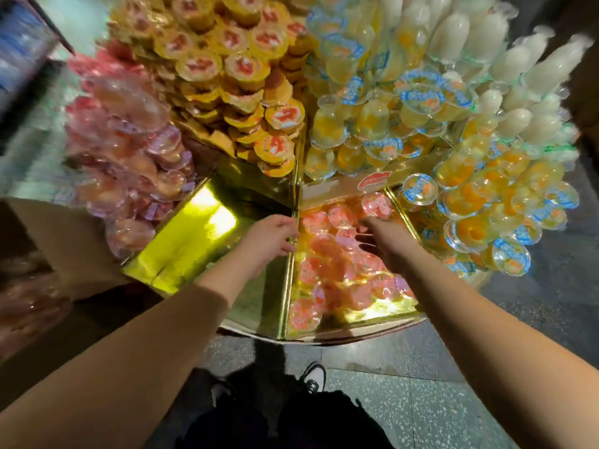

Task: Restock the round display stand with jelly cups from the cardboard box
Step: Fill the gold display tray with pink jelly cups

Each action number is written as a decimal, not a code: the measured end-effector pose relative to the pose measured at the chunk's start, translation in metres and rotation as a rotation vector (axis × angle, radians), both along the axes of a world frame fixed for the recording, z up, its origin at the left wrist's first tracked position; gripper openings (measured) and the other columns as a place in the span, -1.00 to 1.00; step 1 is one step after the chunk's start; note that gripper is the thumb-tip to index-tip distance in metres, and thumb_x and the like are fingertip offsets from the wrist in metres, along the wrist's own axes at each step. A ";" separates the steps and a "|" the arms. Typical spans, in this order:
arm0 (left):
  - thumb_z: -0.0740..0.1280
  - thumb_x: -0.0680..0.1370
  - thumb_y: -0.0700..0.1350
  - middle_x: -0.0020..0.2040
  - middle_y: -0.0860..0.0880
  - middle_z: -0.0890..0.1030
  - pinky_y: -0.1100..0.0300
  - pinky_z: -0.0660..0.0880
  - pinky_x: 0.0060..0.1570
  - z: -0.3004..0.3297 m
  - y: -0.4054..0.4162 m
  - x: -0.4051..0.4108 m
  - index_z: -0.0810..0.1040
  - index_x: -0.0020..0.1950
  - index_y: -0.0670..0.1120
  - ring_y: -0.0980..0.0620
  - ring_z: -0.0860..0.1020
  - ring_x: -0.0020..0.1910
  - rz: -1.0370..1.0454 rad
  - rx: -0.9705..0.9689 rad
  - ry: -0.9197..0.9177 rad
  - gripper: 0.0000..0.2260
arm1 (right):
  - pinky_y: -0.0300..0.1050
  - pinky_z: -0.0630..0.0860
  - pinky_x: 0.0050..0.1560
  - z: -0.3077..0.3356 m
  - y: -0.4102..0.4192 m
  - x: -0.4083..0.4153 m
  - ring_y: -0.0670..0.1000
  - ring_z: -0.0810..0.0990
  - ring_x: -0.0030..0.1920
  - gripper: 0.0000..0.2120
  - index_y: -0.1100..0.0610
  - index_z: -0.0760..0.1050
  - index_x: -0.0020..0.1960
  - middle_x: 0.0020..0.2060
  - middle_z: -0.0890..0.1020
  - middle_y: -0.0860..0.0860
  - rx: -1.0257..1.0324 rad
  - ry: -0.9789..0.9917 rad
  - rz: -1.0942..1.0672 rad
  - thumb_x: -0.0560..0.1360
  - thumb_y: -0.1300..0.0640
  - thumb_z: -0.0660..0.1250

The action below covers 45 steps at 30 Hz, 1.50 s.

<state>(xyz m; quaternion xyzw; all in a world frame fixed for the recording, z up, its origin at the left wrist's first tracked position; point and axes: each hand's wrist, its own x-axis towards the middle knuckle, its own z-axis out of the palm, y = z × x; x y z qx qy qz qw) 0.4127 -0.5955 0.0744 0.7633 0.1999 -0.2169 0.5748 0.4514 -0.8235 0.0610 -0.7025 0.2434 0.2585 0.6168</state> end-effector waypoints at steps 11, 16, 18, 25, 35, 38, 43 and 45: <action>0.26 0.64 0.00 -0.03 0.02 0.61 0.23 0.52 -0.10 0.070 0.270 -0.168 0.58 0.09 -0.01 0.03 0.59 -0.10 0.391 0.437 -0.146 -0.85 | -0.04 0.49 -0.03 0.090 0.321 -0.063 0.09 0.60 -0.09 -0.85 0.06 0.51 -0.10 -0.11 0.66 0.12 -0.277 -0.552 0.968 0.56 0.00 0.32; 0.26 0.65 -0.02 0.06 0.10 0.57 0.29 0.48 -0.04 0.034 0.393 -0.254 0.55 0.11 0.08 0.15 0.53 -0.06 0.602 0.526 -0.059 -0.90 | -0.10 0.39 -0.03 0.066 0.458 -0.126 0.06 0.56 0.00 -0.87 0.10 0.54 -0.03 -0.06 0.63 0.08 -0.340 -0.619 1.261 0.58 0.04 0.33; 0.25 0.65 0.00 0.12 0.08 0.56 0.20 0.48 -0.05 0.016 0.437 -0.283 0.52 0.16 0.10 0.13 0.52 0.00 0.641 0.503 0.022 -0.88 | -0.17 0.31 -0.11 0.056 0.504 -0.145 0.03 0.56 0.04 -0.83 0.11 0.55 0.08 -0.05 0.60 0.00 -0.363 -0.559 1.331 0.60 0.03 0.31; 0.24 0.65 -0.05 0.08 0.08 0.55 0.23 0.52 -0.11 -0.041 0.559 -0.349 0.50 0.32 0.01 0.10 0.55 0.03 0.740 0.353 0.143 -0.75 | -0.05 0.53 0.16 -0.009 0.635 -0.179 0.01 0.57 0.13 -0.62 0.03 0.40 0.41 0.21 0.57 0.01 -0.460 -0.297 1.445 0.63 -0.06 0.23; 0.29 0.61 -0.01 0.20 -0.03 0.53 0.06 0.58 0.09 -0.129 0.646 -0.344 0.44 0.37 -0.04 0.01 0.56 0.06 0.731 0.349 0.363 -0.66 | 0.12 0.53 0.23 -0.107 0.719 -0.146 0.13 0.54 0.16 -0.54 0.09 0.39 0.39 0.24 0.49 0.11 -0.771 -0.218 1.454 0.53 -0.02 0.31; 0.26 0.60 0.15 0.47 -0.10 0.31 -0.01 0.46 0.27 -0.149 0.658 -0.324 0.26 0.52 -0.05 -0.13 0.46 0.31 0.702 0.369 0.425 -0.45 | 0.14 0.41 0.37 -0.125 0.746 -0.140 0.18 0.37 0.39 -0.37 0.09 0.21 0.55 0.44 0.31 0.12 -0.845 -0.281 1.471 0.55 -0.04 0.32; 0.31 0.60 0.12 0.56 -0.14 0.14 0.07 0.46 0.14 -0.176 0.668 -0.298 0.19 0.56 -0.11 -0.15 0.42 0.36 0.673 0.378 0.483 -0.37 | 0.16 0.33 0.40 -0.165 0.787 -0.137 0.22 0.28 0.45 -0.29 0.07 0.11 0.58 0.48 0.25 0.14 -0.895 -0.321 1.546 0.54 -0.11 0.31; 0.30 0.60 0.11 0.55 -0.15 0.15 0.06 0.46 0.11 -0.185 0.669 -0.293 0.21 0.54 -0.13 -0.17 0.43 0.34 0.696 0.395 0.522 -0.39 | 0.16 0.30 0.43 -0.176 0.811 -0.144 0.20 0.28 0.46 -0.28 0.07 0.12 0.57 0.48 0.28 0.12 -0.923 -0.414 1.591 0.54 -0.15 0.31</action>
